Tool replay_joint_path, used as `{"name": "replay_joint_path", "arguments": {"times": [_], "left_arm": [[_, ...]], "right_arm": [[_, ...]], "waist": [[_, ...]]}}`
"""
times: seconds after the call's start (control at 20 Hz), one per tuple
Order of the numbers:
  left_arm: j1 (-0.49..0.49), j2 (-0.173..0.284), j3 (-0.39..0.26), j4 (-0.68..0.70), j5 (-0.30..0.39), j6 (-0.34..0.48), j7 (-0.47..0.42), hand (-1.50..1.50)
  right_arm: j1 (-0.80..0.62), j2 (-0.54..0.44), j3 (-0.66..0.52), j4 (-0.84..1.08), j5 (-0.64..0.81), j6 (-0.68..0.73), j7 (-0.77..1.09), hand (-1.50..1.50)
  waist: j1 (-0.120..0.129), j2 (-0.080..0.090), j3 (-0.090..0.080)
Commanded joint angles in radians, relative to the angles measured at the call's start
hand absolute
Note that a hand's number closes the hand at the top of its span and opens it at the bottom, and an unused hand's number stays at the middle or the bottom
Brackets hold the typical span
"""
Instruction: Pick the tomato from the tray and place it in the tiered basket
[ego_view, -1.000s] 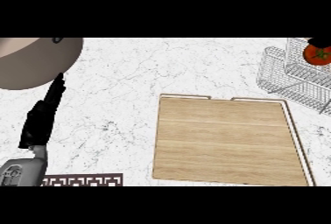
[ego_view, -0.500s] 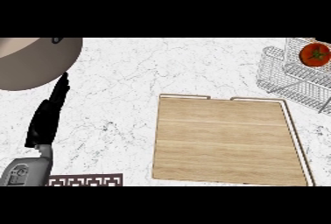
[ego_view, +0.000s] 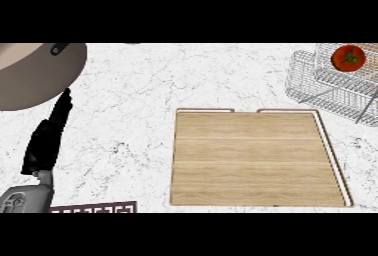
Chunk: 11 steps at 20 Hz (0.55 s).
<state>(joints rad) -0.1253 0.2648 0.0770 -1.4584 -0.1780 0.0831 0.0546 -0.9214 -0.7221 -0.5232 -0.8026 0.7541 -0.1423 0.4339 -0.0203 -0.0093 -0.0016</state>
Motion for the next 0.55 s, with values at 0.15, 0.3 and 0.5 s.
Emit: {"name": "replay_joint_path", "arguments": {"times": [0.15,0.3,0.5], "left_arm": [[0.016,0.005,0.009,-0.043,0.004,-0.009,0.027,0.0],[0.017,-0.019,0.002,-0.032,-0.009,0.016,0.025,0.0],[0.033,0.029,0.044,-0.031,0.009,-0.012,0.014,0.0]], "right_arm": [[0.22,-0.101,-0.146,-0.247,-0.181,0.208,0.071,-1.5],[0.389,-0.092,-0.23,-0.394,-0.265,0.276,0.038,-1.5],[0.55,-0.04,-0.371,-0.587,-0.393,0.343,0.028,-1.5]], "waist": [[-0.013,-0.002,0.001],[-0.033,-0.005,0.001],[-0.032,-0.006,0.001]]}}
